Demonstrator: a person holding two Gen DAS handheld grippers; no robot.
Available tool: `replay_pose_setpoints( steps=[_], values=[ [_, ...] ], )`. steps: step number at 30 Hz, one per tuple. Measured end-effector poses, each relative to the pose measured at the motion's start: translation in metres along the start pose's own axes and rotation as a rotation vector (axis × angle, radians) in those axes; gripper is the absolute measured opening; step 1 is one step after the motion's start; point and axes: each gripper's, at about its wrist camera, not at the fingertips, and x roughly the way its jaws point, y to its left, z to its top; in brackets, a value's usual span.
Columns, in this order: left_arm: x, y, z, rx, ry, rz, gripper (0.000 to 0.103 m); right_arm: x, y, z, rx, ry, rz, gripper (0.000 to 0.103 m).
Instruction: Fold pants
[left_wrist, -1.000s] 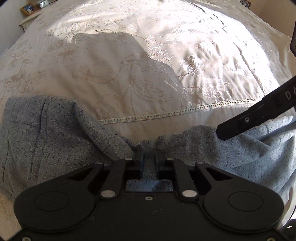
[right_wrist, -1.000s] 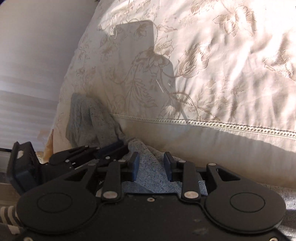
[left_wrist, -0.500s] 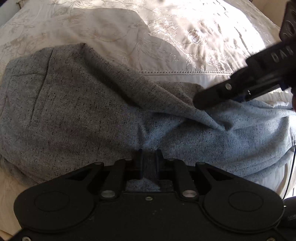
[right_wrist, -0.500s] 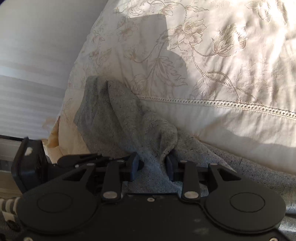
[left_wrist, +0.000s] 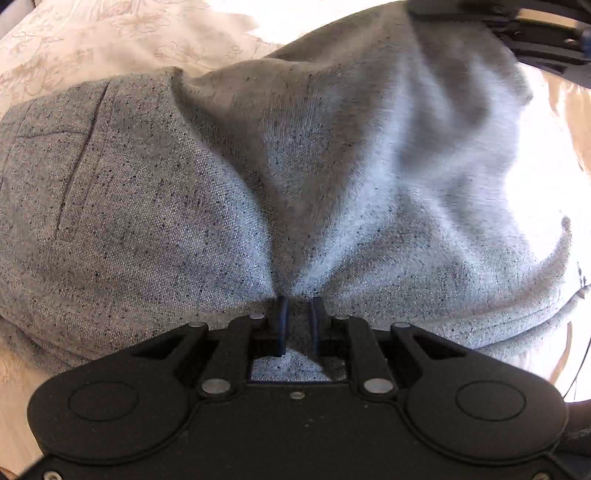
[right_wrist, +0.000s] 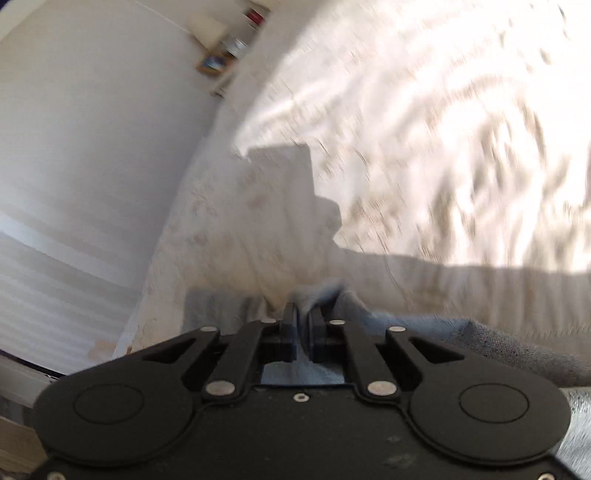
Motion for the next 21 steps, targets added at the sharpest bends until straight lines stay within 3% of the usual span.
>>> replay_pose_setpoints(
  steps=[4,6,8,9,10,12,15,17,19,21],
  values=[
    [0.002,-0.004,0.003,0.008,0.009,0.004,0.021,0.010,0.007,-0.019,-0.119,0.097,-0.112,0.004],
    [0.002,-0.002,0.005,0.001,0.014,-0.004,0.021,0.016,0.002,-0.029,-0.136,0.132,-0.164,0.011],
    [0.004,0.000,0.007,-0.009,0.016,-0.013,0.021,0.014,-0.005,-0.028,-0.072,0.135,-0.157,0.016],
    [0.004,0.001,0.007,-0.015,0.016,-0.015,0.021,0.010,-0.008,-0.026,-0.034,0.117,-0.140,0.027],
    [0.003,0.001,0.007,-0.018,0.016,-0.016,0.021,0.003,-0.014,-0.023,-0.004,0.098,-0.124,0.032],
    [0.003,0.002,0.008,-0.016,0.016,-0.014,0.021,0.007,-0.017,-0.014,0.027,0.104,-0.108,0.035],
    [0.003,0.000,0.008,-0.010,0.016,-0.006,0.021,0.022,-0.024,-0.001,0.058,0.185,-0.068,0.035],
    [0.002,-0.001,0.009,-0.004,0.017,-0.001,0.021,0.037,-0.028,0.006,0.078,0.229,-0.038,0.035],
    [0.000,-0.002,0.010,-0.016,0.019,0.000,0.021,0.053,-0.025,0.014,0.065,0.231,-0.030,0.003],
    [-0.002,-0.004,0.011,-0.008,0.018,0.007,0.022,0.060,-0.007,0.029,-0.048,0.162,-0.066,0.004]
  ],
)
